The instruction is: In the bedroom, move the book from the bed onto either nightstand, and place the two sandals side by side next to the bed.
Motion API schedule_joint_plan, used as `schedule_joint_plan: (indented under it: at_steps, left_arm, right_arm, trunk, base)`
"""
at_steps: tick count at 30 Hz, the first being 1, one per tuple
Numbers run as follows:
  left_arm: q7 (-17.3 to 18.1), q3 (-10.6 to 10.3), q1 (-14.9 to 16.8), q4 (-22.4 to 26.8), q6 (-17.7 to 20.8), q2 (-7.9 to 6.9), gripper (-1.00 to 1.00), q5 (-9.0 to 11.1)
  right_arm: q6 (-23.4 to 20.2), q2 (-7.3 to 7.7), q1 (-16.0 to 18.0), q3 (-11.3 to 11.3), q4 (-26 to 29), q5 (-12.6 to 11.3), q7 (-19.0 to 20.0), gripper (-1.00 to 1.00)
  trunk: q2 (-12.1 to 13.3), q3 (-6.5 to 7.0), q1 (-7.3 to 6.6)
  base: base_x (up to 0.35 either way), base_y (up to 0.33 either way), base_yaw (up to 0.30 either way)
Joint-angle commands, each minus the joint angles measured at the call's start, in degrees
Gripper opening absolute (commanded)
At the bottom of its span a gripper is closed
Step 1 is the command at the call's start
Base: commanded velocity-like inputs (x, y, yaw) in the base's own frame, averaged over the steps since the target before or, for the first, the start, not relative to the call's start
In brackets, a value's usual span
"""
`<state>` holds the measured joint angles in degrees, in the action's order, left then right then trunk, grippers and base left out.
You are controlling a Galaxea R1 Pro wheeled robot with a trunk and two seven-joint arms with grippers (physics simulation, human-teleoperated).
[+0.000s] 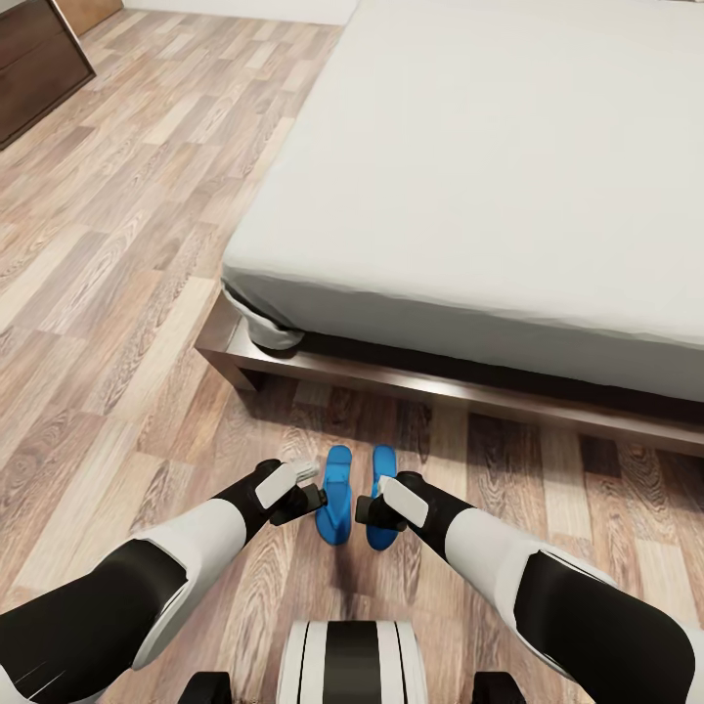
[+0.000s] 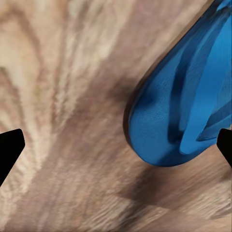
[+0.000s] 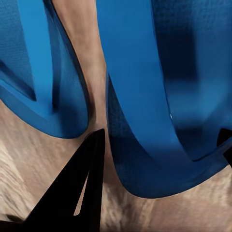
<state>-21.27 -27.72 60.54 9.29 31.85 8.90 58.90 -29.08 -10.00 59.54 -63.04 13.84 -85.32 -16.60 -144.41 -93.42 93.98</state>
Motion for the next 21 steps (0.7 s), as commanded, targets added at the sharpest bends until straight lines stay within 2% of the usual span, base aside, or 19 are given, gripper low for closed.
schedule_joint_plan:
  at_steps: [1,6,17,21]
  left_arm:
    - [-0.44,-0.4,0.01,0.11,0.14,-0.02,1.0,0.59]
    - [-0.44,-0.4,0.01,0.11,0.14,-0.02,1.0,0.59]
    - [-0.44,-0.4,0.01,0.11,0.14,-0.02,1.0,0.56]
    - [-0.44,-0.4,0.01,0.11,0.14,-0.02,1.0,0.56]
  right_arm:
    - [-0.04,0.0,0.05,-0.25,0.05,-0.46,-0.26,-1.0]
    - [-0.01,0.0,0.05,-0.25,0.05,-0.46,-0.2,-1.0]
    - [0.2,0.0,0.05,-0.25,0.07,-0.39,0.04,-1.0]
    - [0.46,0.0,0.05,-0.25,0.12,-0.37,0.38,-1.0]
  trunk:
    - [-0.03,-0.26,0.01]
    - [-0.1,-1.37,0.14]
    - [-0.1,-1.37,0.14]
    - [-0.15,-2.25,0.25]
  base:
    - [0.0,0.0,0.0]
    - [0.0,0.0,0.0]
    - [0.0,0.0,0.0]
    - [0.0,0.0,0.0]
